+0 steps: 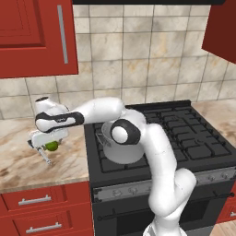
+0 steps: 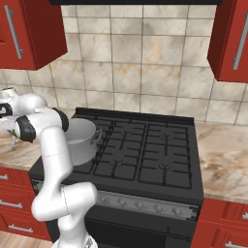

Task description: Put the onion and lime in the pot. Retrieve the spatula and lightly stir the vegetables in the pot.

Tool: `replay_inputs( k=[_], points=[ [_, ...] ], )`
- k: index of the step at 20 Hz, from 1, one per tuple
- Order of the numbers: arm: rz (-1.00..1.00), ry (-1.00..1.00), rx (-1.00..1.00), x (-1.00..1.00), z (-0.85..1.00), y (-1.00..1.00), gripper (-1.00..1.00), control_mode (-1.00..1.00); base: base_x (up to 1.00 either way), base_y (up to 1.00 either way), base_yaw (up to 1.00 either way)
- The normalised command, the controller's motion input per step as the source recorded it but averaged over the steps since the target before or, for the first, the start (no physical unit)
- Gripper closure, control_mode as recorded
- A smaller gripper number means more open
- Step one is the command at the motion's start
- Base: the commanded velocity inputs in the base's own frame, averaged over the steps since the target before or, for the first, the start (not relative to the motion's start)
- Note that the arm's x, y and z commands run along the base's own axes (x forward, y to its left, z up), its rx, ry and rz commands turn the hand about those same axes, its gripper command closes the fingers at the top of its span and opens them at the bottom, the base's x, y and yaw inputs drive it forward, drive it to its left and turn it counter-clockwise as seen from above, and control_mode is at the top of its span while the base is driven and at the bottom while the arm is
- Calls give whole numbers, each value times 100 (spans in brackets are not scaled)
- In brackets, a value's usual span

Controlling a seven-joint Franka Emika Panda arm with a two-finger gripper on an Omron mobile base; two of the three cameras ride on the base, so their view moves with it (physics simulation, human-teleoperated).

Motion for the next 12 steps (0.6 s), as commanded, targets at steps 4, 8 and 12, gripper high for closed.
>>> replay_inputs(
  k=[4,8,12],
  points=[
    [3,-10,12,-81,0,-51,100,-100,0,0,0],
    [3,-15,11,-83,20,-57,100,-100,0,0,0],
    [4,-17,13,-65,89,-56,100,-100,0,0,0]
  ],
)
